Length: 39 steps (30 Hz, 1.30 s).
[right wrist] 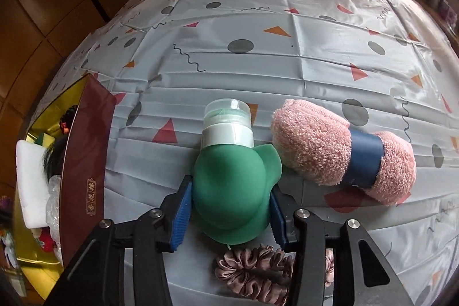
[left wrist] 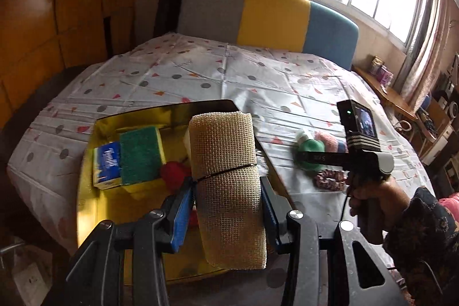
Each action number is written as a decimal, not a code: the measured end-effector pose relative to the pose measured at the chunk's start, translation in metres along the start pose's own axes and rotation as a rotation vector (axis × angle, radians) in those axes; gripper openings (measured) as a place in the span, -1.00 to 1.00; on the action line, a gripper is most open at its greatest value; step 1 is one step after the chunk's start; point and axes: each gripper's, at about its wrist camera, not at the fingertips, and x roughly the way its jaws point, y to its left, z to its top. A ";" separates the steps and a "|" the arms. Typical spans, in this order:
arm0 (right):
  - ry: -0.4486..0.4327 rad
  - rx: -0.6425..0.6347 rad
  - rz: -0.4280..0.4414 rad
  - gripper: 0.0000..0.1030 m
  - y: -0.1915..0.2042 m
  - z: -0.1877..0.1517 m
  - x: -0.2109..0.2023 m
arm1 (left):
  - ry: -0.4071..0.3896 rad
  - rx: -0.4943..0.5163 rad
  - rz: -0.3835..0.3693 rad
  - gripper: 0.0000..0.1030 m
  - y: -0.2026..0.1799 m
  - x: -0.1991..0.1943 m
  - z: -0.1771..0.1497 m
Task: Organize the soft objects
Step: 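Lift the bandage toward the tray with the left tool while the right tool grasps the green silicone cup, then carry the bandage over the gold tray and lower it in with the left tool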
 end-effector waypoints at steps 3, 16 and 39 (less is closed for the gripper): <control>0.008 -0.031 -0.004 -0.04 0.001 0.000 0.002 | -0.023 -0.006 0.053 -0.15 0.010 -0.008 -0.005; 0.006 -0.076 -0.029 -0.02 0.006 0.001 0.005 | -0.079 -0.025 0.180 -0.15 0.036 -0.032 -0.017; -0.057 -0.145 -0.088 -0.04 0.015 -0.010 0.001 | -0.024 -0.070 0.206 -0.15 0.058 -0.023 -0.035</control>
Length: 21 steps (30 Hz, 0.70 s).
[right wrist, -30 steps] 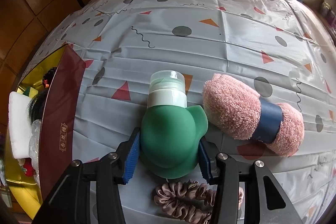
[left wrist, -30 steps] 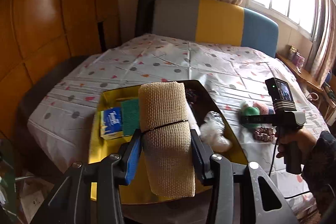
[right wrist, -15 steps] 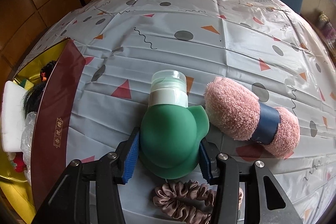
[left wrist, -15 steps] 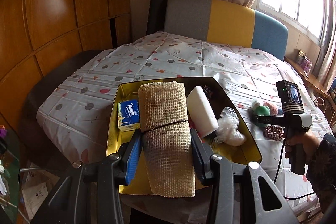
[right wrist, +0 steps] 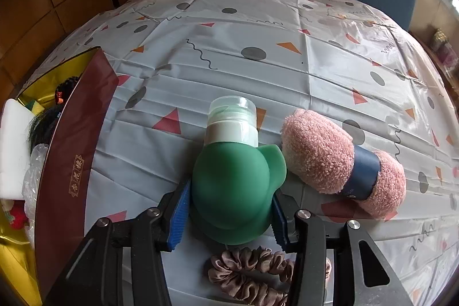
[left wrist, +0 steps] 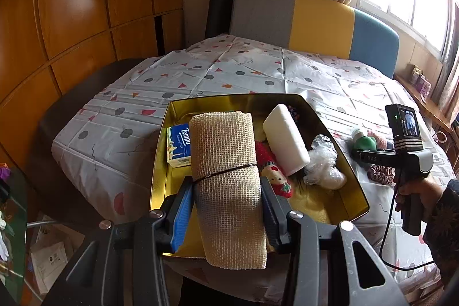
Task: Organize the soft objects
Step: 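Carry the bandage over the gold tray and lower it in with the left tool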
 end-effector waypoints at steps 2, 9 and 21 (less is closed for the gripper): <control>-0.004 0.001 0.000 -0.04 -0.001 -0.001 0.000 | 0.005 0.001 0.007 -0.15 0.001 0.002 -0.002; -0.008 -0.003 0.000 -0.04 -0.001 -0.001 -0.001 | 0.020 -0.002 0.019 -0.15 0.005 0.005 -0.006; -0.022 -0.010 -0.010 -0.05 0.000 -0.003 -0.002 | 0.058 -0.057 0.015 -0.15 0.028 0.006 -0.016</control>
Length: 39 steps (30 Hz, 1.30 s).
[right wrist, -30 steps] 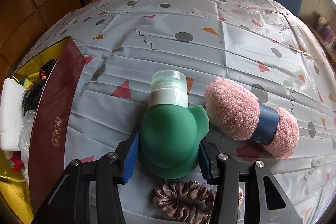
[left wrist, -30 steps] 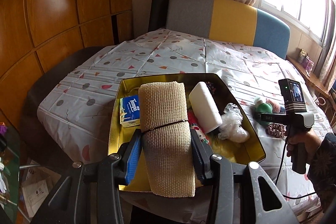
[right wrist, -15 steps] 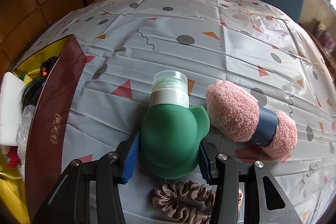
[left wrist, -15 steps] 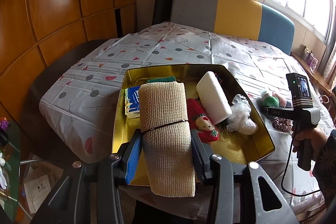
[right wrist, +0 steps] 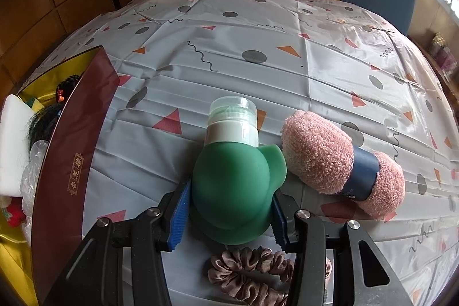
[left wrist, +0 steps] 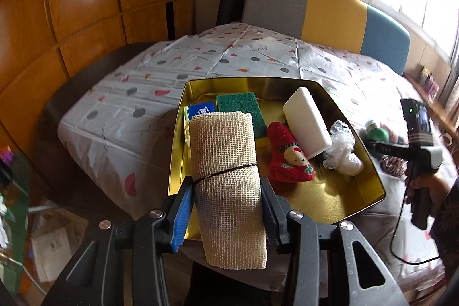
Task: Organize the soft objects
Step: 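Carry the bandage over the gold tray and lower it in with the left tool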
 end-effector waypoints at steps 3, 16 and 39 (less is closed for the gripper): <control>-0.002 0.000 -0.001 -0.05 0.000 0.000 0.000 | -0.004 -0.033 0.014 -0.15 0.017 -0.004 -0.001; -0.021 0.002 0.002 -0.05 0.000 -0.003 -0.003 | 0.019 -0.249 -0.007 -0.15 0.082 -0.012 -0.009; -0.034 0.006 0.016 -0.05 -0.001 -0.005 -0.004 | 0.205 -0.077 0.007 -0.09 0.004 0.093 0.017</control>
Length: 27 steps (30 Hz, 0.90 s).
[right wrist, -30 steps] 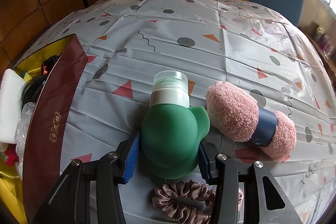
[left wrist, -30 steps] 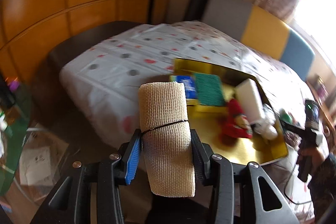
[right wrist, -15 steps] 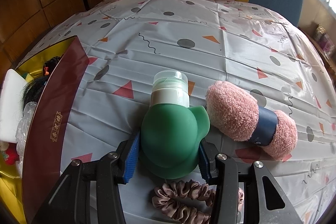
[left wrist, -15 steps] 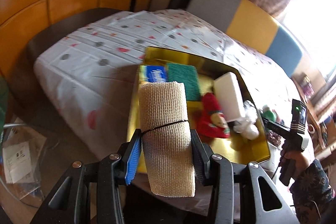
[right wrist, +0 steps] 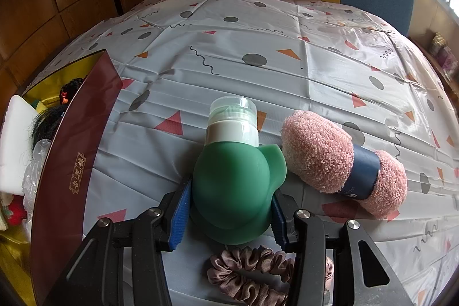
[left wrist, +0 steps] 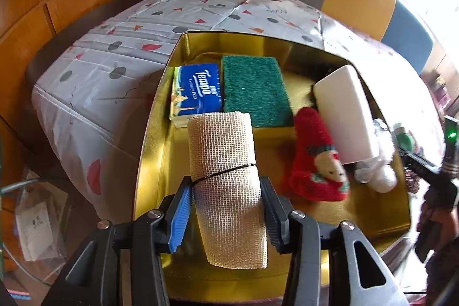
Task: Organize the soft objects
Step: 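Carry the bandage over the gold tray and lower it in with the left tool, then open the left tool to release the bandage and lift away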
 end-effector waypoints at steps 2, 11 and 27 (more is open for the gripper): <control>0.000 0.001 0.001 -0.05 0.000 0.000 0.000 | -0.001 0.002 0.020 0.04 0.001 0.003 -0.001; 0.003 -0.004 -0.008 -0.05 0.001 0.000 0.001 | -0.087 0.017 0.037 0.32 0.006 -0.017 -0.009; 0.004 0.012 -0.023 -0.14 0.005 -0.001 -0.005 | -0.243 -0.025 0.082 0.32 0.017 -0.082 -0.024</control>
